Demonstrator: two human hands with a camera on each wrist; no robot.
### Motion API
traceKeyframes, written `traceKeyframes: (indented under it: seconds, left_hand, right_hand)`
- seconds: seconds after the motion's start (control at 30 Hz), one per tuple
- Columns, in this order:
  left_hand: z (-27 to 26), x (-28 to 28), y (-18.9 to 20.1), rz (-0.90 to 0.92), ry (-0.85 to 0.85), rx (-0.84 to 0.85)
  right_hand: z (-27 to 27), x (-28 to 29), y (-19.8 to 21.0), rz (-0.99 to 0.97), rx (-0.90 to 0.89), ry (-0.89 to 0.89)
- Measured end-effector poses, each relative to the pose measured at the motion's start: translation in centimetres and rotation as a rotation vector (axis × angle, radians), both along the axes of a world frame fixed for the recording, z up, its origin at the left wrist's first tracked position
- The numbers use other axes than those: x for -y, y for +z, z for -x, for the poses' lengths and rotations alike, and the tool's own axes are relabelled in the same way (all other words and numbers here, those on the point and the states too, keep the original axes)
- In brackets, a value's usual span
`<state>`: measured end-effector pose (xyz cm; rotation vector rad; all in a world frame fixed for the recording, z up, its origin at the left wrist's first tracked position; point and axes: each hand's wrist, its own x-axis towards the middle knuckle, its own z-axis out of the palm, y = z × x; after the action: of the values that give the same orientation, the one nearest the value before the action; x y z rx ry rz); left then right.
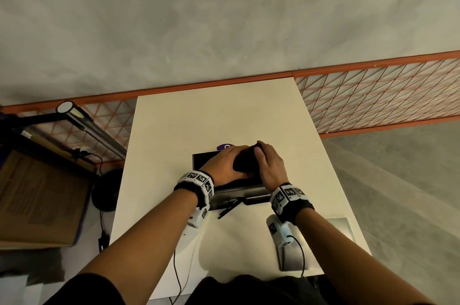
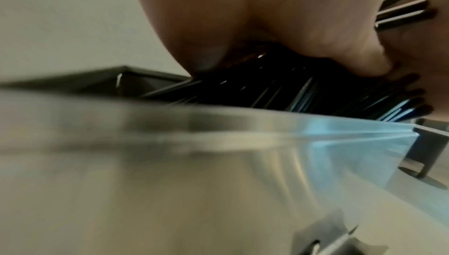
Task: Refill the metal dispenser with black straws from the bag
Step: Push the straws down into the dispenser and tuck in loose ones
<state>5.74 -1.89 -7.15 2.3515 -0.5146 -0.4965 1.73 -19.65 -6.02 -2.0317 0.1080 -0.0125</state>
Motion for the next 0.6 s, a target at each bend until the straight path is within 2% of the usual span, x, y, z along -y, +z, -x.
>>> traceKeyframes:
  seconds: [0.1,0.23,0.43,0.6]
  left_hand:
    - [0.8,-0.6,-0.5,0.058,0.06,0.006]
    - [1.0,-2.2,-0.9,0.002,0.07,-0.001]
    - [0.2,-5.0,-0.7,-0.262,-0.105,-0.013]
    - [0.8,-3.2,-1.3,-0.376,-0.13,0.055]
  right_hand:
    - [-0.4,0.4,-0.2,-0.013,0.04,-0.003]
    - [-0.6,1.4,0.0,-0.065,0.067,-0.106]
    - [0.1,0.9,-1.3,-0.004,0.035,-0.074]
    - [0.2,-0.2,-1.3,0.05,0.039,-0.026]
